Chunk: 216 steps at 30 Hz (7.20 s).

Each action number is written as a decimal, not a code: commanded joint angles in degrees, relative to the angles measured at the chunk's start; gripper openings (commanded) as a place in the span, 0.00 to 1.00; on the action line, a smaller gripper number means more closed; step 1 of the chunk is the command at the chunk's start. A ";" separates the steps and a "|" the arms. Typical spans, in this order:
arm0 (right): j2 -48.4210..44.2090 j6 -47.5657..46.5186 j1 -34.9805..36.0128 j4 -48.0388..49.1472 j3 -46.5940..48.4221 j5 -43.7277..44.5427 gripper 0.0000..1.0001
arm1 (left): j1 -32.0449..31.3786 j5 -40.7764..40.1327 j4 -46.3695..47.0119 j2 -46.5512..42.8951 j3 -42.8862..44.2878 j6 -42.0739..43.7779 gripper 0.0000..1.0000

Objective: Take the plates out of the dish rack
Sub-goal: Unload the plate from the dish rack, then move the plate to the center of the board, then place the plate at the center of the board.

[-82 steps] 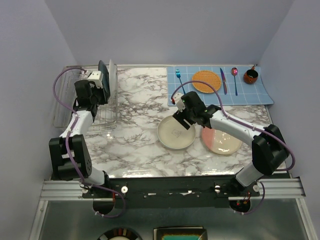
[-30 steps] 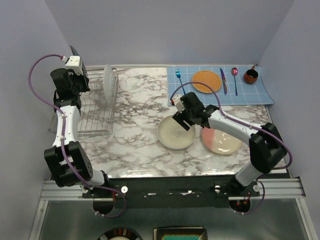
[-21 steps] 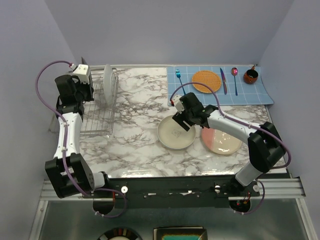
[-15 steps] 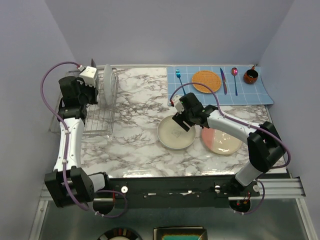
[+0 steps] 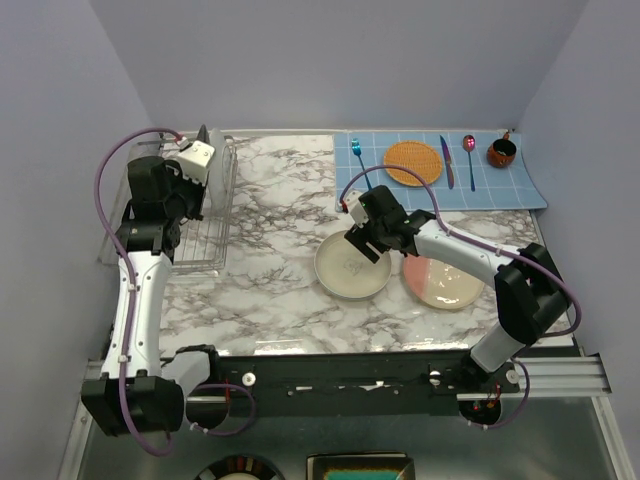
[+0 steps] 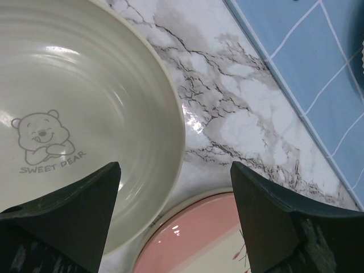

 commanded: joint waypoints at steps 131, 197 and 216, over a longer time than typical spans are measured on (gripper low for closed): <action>33.46 5.43 7.53 -17.63 43.11 -13.64 0.85 | -1.44 8.35 -34.49 -35.28 -4.19 15.84 0.00; 20.46 14.03 -0.11 -10.59 34.40 -8.17 0.85 | 0.58 21.45 -43.81 -37.03 0.47 24.89 0.00; 15.79 16.85 -4.60 -17.89 40.73 -22.51 0.86 | 4.63 26.46 -38.54 -35.37 0.73 33.59 0.00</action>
